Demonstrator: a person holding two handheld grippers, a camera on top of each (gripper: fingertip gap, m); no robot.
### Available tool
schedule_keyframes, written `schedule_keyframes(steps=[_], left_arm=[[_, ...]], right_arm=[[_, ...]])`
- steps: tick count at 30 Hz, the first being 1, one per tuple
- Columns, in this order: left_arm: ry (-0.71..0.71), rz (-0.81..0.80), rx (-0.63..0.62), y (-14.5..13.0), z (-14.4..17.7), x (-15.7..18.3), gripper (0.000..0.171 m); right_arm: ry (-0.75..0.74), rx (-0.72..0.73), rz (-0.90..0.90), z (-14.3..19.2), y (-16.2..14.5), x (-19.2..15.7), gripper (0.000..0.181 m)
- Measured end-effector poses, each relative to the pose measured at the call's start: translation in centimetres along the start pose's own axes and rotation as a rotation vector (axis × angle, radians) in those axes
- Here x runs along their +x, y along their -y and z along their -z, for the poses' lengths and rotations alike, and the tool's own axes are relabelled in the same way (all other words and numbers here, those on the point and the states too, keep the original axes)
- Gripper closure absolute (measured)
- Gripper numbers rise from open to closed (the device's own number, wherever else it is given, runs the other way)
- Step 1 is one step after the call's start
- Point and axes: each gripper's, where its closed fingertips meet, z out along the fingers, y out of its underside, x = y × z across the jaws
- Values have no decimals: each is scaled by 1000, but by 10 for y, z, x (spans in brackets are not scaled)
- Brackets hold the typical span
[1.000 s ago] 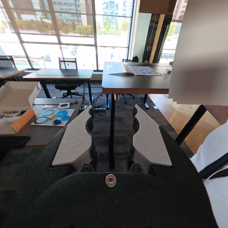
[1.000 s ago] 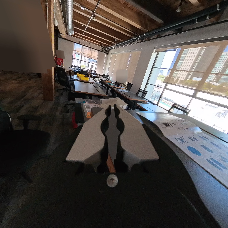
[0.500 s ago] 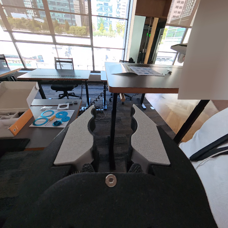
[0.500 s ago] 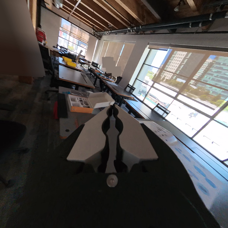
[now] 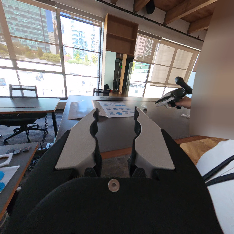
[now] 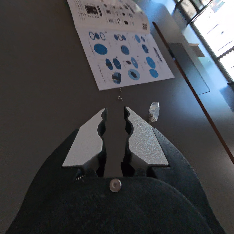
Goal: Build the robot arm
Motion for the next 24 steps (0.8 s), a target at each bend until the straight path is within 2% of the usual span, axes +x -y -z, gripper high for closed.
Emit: schedule_keyframes(steps=[3,7,10,13,16,19,24], left_arm=[[-23,-1,-4,2,-47,20,118],[-83,6,-72,-11,-85,45,117],[-52,-25,-100,-19,-96,50,117],[4,-24,-111,-22,-88,51,117],[120,-33,-123,-27,-66,40,118],[243,-22,-164,-35,-32,24,117],[384,-1,-131,-27,35,3,123]], right_arm=[[108,-99,-4,-26,-32,19,154],[235,-157,15,-51,-45,26,153],[256,-130,39,-56,-39,29,153],[245,-126,77,-58,-35,34,154],[355,24,92,-53,3,14,155],[446,218,73,-50,58,-12,157],[615,452,154,-49,150,-84,160]])
